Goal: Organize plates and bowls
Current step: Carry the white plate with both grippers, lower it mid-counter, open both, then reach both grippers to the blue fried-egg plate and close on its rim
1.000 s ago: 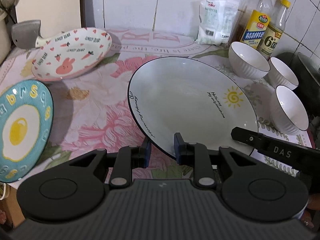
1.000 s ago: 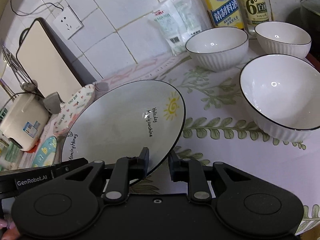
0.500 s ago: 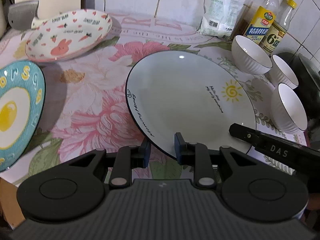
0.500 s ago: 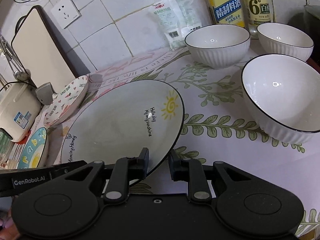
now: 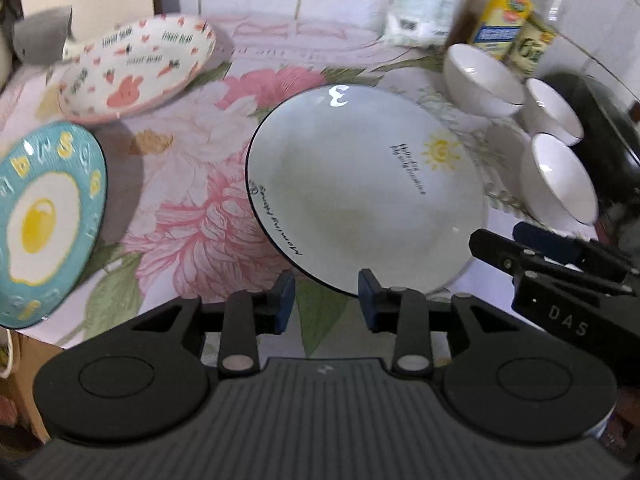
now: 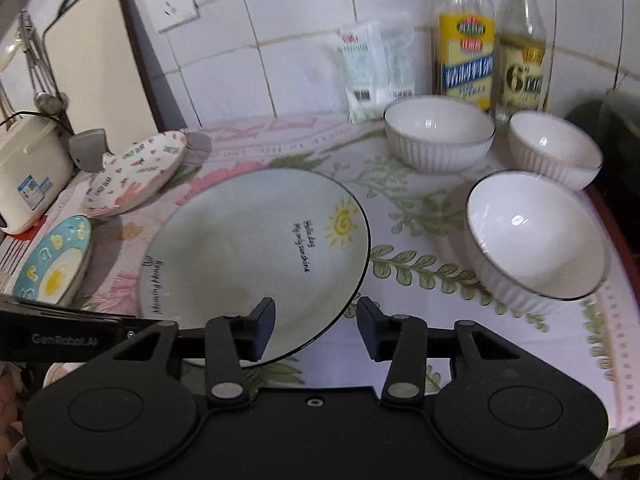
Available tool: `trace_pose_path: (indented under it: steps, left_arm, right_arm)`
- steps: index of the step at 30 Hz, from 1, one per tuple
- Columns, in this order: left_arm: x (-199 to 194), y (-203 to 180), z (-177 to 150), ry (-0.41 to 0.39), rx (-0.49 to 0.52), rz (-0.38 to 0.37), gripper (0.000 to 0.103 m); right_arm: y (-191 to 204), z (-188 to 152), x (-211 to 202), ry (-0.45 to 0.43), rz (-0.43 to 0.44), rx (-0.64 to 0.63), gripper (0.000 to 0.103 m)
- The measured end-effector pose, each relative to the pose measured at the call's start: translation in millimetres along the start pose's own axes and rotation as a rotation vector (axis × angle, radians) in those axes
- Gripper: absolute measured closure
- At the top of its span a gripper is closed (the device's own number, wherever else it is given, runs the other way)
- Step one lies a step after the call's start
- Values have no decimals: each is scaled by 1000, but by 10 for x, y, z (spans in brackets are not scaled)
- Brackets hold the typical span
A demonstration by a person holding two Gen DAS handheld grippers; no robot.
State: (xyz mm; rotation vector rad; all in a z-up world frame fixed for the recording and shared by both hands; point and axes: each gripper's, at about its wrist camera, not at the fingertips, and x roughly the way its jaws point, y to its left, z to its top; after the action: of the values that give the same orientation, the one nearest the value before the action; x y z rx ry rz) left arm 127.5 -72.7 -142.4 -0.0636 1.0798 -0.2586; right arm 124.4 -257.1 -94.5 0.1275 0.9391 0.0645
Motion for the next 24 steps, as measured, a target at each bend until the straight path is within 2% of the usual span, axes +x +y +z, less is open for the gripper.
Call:
trace_pose_path:
  steps: [1,5,7,9,10,11,16,18,24]
  left_arm:
    - [-77,-19,-12,-6,16,-1,62]
    - [-392,-92,-58,-36,78,13,55]
    - [-549,-111,-79,-51,108,13,46]
    - [-680,-119,-100,-66,128,19,44]
    - [-731,-115,-107,-74,136,26,42]
    - [-786,-111,-119,-83,144,32,40]
    - [-1003,-30,-189,-105,162,39,36]
    - [-1069,6,-220,-116,165,44,28]
    - [-1289,189,-310,-144,146,43,27]
  right_arm:
    - [25,2,-73,-10,-3,-8,45]
    - [131,21,-404,-50,-16,-36,33]
    - [189,22,-543,-65,-32,-53,29]
    - [246,13,-683,-74,-46,-62,23]
    - [270,4,-733,-77,-47,-63,15]
    - [285,-10,-797,-80,-42,-62,12]
    - [433,-7,-1034,-81,-68,-98,12]
    - [487,1,-1118,-81,-70,-101,12]
    - [610,15,-1336,-80,-32,-89,12]
